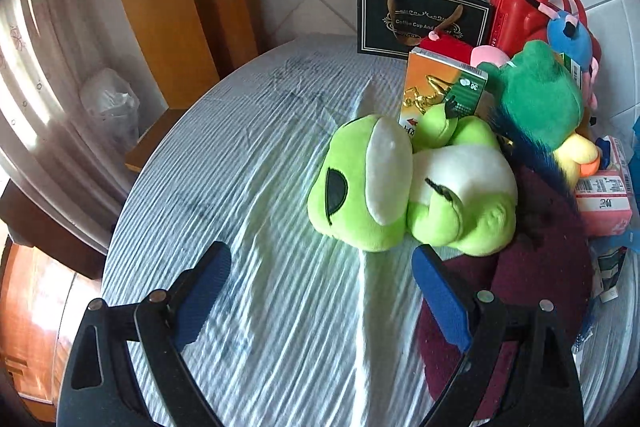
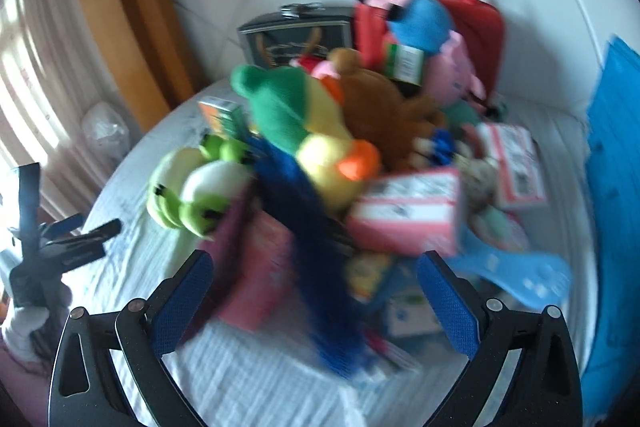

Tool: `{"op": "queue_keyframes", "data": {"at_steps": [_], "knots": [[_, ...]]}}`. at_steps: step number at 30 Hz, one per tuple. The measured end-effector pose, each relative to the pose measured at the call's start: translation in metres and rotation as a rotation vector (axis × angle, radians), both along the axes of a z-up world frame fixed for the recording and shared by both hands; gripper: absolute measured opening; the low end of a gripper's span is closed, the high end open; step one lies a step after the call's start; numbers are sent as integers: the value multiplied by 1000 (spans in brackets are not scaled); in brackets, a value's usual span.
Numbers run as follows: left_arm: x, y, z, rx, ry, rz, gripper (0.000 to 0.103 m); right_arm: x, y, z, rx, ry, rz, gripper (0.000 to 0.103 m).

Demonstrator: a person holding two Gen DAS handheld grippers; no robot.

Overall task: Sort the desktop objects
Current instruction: 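Grasp the green frog plush with the left tool while the right grasps the green-white plush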

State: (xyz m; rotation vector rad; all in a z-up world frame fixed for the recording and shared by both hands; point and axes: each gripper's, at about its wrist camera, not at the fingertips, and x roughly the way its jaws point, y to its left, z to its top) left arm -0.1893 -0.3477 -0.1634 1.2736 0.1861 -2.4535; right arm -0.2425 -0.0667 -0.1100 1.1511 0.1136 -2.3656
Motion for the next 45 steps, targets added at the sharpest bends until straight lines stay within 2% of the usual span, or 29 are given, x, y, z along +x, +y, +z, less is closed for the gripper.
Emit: {"op": "queue_keyframes", "data": {"at_steps": [3, 5, 11, 14, 15, 17, 20, 23, 25, 28, 29, 30, 31, 33, 35, 37, 40, 42, 43, 45], "knots": [[-22, -9, -2, 23, -2, -40, 93, -16, -44, 2, -17, 5, 3, 103], [-38, -13, -6, 36, -7, -72, 93, -30, -71, -5, -23, -27, 16, 103], [-76, -18, -39, 62, -80, -162, 93, -72, -131, -51, 32, -187, 35, 103], [-90, -16, -63, 50, -137, -208, 93, -90, -145, -81, 51, -279, 39, 101], [-95, -16, -69, 69, -137, -220, 93, -94, -147, -88, 70, -289, 37, 95], [-98, -22, -72, 99, -116, -206, 101, -102, -149, -104, 124, -307, 21, 91], [-103, -30, -79, 151, -102, -212, 103, -109, -146, -119, 88, -358, 40, 98], [-108, -29, -86, 150, -106, -254, 103, -111, -155, -124, 133, -348, 64, 103], [-110, -29, -88, 158, -110, -274, 103, -116, -154, -131, 117, -380, 64, 103], [-108, -30, -90, 180, -113, -289, 103, -115, -152, -130, 117, -373, 71, 103], [-106, -29, -90, 179, -109, -291, 103, -113, -152, -128, 123, -359, 80, 98], [-104, -27, -88, 176, -100, -297, 97, -110, -152, -126, 128, -342, 87, 91], [-102, -24, -85, 175, -87, -311, 85, -107, -151, -122, 128, -325, 94, 88], [-96, -13, -77, 128, -68, -318, 80, -100, -148, -115, 127, -300, 103, 80], [-91, -5, -71, 88, -63, -320, 77, -95, -145, -108, 120, -279, 110, 77], [-85, -4, -65, 82, -56, -308, 75, -89, -139, -98, 100, -259, 118, 73], [-73, -1, -51, 49, -34, -300, 75, -79, -130, -79, 72, -218, 135, 58], [-66, 5, -41, 46, -13, -303, 74, -76, -127, -69, 5, -235, 179, 3], [-63, 8, -37, 33, -22, -288, 74, -74, -128, -66, -2, -261, 184, 3], [-59, 6, -36, 42, -44, -246, 74, -68, -127, -62, 36, -229, 146, 4]]}}
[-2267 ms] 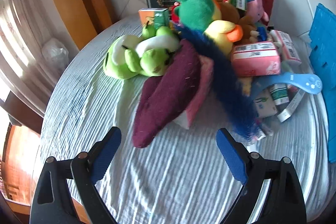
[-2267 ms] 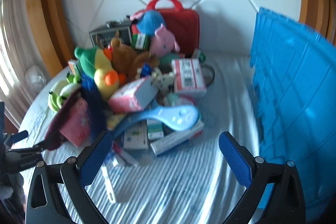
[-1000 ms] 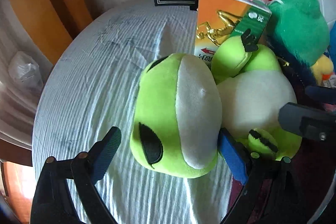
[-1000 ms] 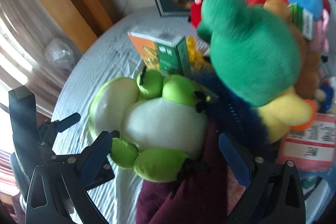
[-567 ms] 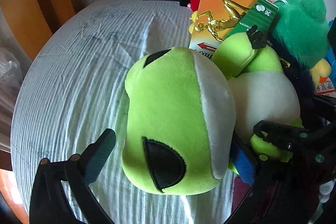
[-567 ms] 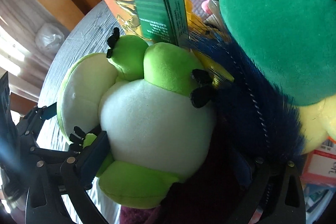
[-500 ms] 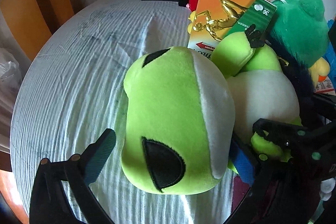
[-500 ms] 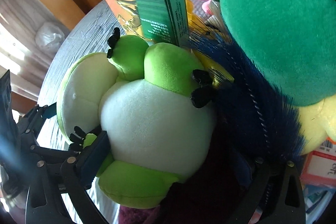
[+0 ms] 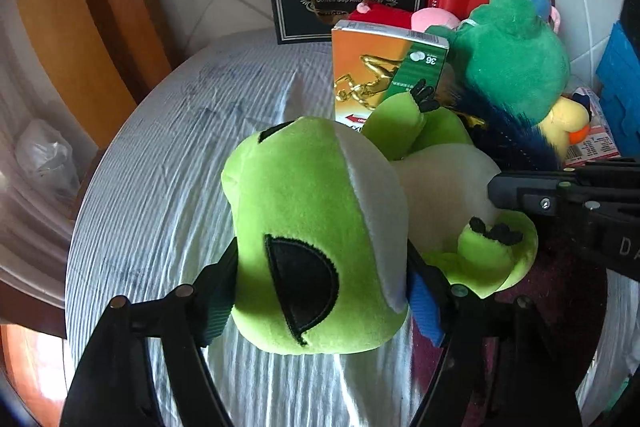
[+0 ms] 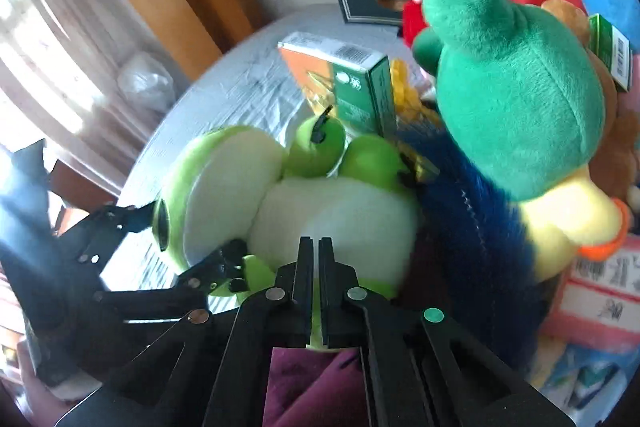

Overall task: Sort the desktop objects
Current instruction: 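Grasp the green frog plush with the left tool while the right grasps the green-white plush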

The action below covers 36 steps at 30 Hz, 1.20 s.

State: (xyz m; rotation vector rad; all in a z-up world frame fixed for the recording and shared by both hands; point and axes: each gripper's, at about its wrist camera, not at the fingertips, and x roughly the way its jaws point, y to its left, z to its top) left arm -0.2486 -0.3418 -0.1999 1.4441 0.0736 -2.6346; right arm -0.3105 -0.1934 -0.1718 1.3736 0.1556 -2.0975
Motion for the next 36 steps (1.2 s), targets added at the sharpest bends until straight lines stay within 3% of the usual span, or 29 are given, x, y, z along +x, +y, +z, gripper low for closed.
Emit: {"op": "queue_keyframes", "data": {"at_steps": [2, 4, 5, 6, 10, 12, 13, 15, 19, 22, 25, 32, 33, 34, 36], "knots": [[6, -8, -7, 21, -22, 34, 74, 1, 8, 0, 5, -16, -30, 7], [8, -17, -19, 20, -50, 48, 74, 0, 16, -1, 2, -44, -45, 34], [10, -18, -24, 15, -55, 49, 76, 1, 18, -2, -2, -51, -41, 69], [12, -18, -26, 15, -55, 46, 79, 2, 19, -3, -15, -54, -29, 91], [12, -14, -31, -3, -67, 46, 91, 4, 6, -5, -10, -46, 4, 92], [9, -16, -37, -10, -74, 51, 100, 2, -4, -8, 18, -43, 21, 103], [9, -19, -39, -7, -72, 58, 103, 2, -7, -10, 33, -40, 27, 103], [6, -25, -43, 25, -68, 60, 103, -3, -16, -20, 78, -49, 32, 103], [-3, -29, -50, 51, -79, 37, 103, -20, -24, -52, 213, -116, 25, 103], [-6, -30, -56, 73, -73, 28, 103, -31, -15, -64, 140, -174, 7, 103], [-10, -35, -61, 138, -95, 41, 103, -31, -13, -63, 142, -167, 20, 103], [-6, -33, -69, 129, -103, 41, 103, -24, -24, -64, 238, -127, 72, 103], [-4, -33, -68, 140, -93, 47, 99, -22, -25, -61, 244, -104, 76, 101], [-2, -32, -66, 154, -79, 41, 88, -19, -25, -57, 237, -80, 82, 98], [7, -24, -53, 123, -47, 33, 79, -8, -22, -45, 221, -18, 92, 87]]}}
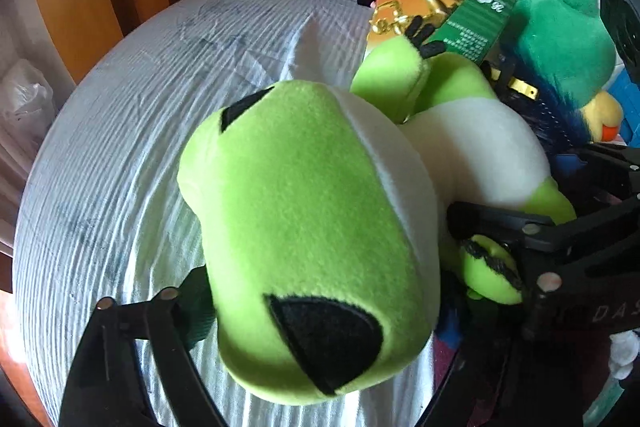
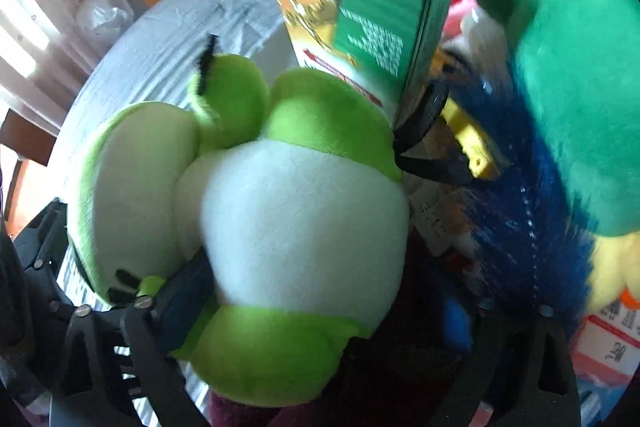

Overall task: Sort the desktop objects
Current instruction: 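Grasp the green frog plush with the left tool while the right grasps the green-white plush, then lift both green plushes and carry them over the blue crate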

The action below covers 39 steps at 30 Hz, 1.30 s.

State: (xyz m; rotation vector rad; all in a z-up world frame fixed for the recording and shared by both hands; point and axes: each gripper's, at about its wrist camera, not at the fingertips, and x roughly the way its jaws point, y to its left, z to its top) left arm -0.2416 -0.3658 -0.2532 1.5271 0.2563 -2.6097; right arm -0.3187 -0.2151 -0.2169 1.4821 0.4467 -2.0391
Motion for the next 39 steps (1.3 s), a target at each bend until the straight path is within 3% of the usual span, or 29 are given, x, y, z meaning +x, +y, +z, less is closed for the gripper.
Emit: {"op": "queue_keyframes", "data": {"at_steps": [4, 5, 8, 13, 19, 25, 31, 39], "knots": [[13, 9, 22, -31, 48, 3, 74, 22, 9, 26, -39, 107, 25, 71], [16, 11, 29, -49, 63, 0, 74, 28, 13, 33, -58, 120, 37, 61], [28, 21, 49, -116, 95, -10, 74, 34, 24, 44, -87, 118, 39, 59], [60, 22, 63, -130, 114, 19, 74, 64, 46, 50, -162, 78, 41, 52], [97, 29, 110, -170, 236, 78, 74, 98, 29, 79, -239, 184, 101, 50], [105, 50, 174, -229, 398, 72, 74, 129, 61, 152, -323, 344, 106, 50], [112, 115, 235, -237, 549, -10, 74, 143, 104, 214, -355, 521, 25, 50], [97, 242, 286, -189, 706, -221, 74, 169, 240, 269, -342, 705, -184, 50]]}}
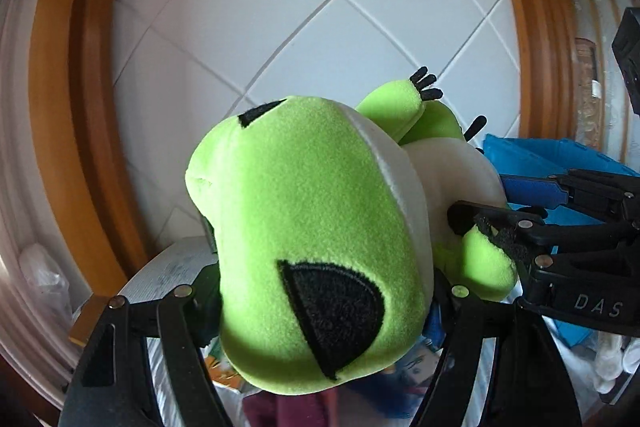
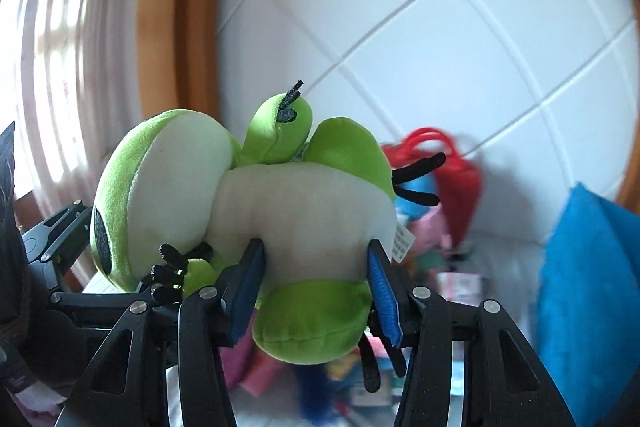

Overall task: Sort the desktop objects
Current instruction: 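Lift both green plushes and carry them over the blue crate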

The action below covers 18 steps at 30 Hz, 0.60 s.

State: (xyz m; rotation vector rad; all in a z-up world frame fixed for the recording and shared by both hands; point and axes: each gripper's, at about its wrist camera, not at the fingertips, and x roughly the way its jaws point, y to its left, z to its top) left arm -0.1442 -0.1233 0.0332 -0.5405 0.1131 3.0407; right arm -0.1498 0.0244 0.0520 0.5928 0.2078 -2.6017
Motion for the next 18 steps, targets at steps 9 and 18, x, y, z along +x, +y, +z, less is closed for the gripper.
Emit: {"op": "queue_keyframes", "data": {"at_steps": [9, 18], "knots": [[-27, 165, 40, 4, 64, -284, 74, 22, 165, 41, -22, 91, -293, 50], [-28, 337, 37, 26, -6, -492, 74, 32, 314, 39, -61, 80, -532, 50]]}}
